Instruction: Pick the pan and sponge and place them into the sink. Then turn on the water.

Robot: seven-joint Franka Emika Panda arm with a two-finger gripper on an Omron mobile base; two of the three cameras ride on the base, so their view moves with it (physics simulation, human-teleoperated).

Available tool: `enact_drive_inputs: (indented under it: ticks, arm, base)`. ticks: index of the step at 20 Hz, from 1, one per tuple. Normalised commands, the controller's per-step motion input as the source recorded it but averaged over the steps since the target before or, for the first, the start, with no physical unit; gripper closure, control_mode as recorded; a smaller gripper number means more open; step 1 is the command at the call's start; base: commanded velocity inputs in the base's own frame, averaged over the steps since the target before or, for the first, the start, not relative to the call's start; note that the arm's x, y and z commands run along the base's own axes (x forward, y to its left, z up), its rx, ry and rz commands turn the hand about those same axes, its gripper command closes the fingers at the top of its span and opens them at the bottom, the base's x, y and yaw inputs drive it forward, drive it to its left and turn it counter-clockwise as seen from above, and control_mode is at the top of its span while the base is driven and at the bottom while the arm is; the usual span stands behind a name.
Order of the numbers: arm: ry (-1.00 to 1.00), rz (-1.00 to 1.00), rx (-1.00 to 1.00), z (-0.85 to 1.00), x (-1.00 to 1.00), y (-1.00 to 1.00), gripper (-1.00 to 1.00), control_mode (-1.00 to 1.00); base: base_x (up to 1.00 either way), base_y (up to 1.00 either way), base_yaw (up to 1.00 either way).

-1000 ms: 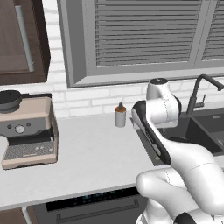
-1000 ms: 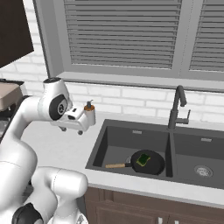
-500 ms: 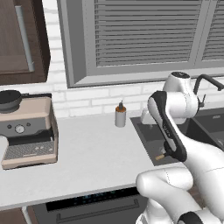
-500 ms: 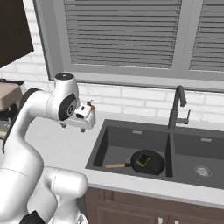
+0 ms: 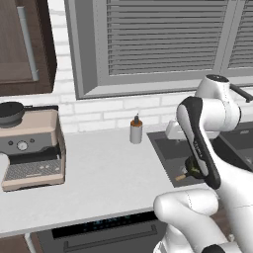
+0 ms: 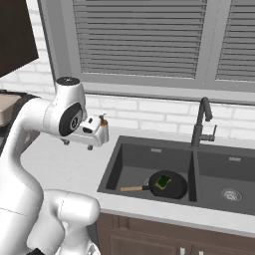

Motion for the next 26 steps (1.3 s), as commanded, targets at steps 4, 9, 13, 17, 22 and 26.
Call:
enact_drive_inputs:
  ticks: [4, 9, 13, 17, 22, 26]
  arm:
    - [-0.09, 0.00, -0.04, 0.07, -0.32, 0.00, -1.00, -1.00]
    - [-0.08, 0.00, -0.06, 0.00, -0.15, 0.00, -1.00, -1.00]
    - [-0.03, 0.00, -0.06, 0.00, -0.06, 0.00, -1.00, -1.00]
    - [-0.02, 0.00, -0.07, 0.00, -0.02, 0.01, -1.00, -1.00]
    - [0.00, 0.00, -0.02, 0.00, -0.05, 0.01, -1.00, -1.00]
    - [0.00, 0.01, 0.00, 0.00, -0.06, 0.00, -1.00, -1.00]
  base:
    - [0.00, 0.00, 0.00]
    - [0.00, 0.00, 0.00]
    - [0.00, 0.00, 0.00]
    - [0.00, 0.00, 0.00]
    - [0.00, 0.00, 0.00]
    - [0.00, 0.00, 0.00]
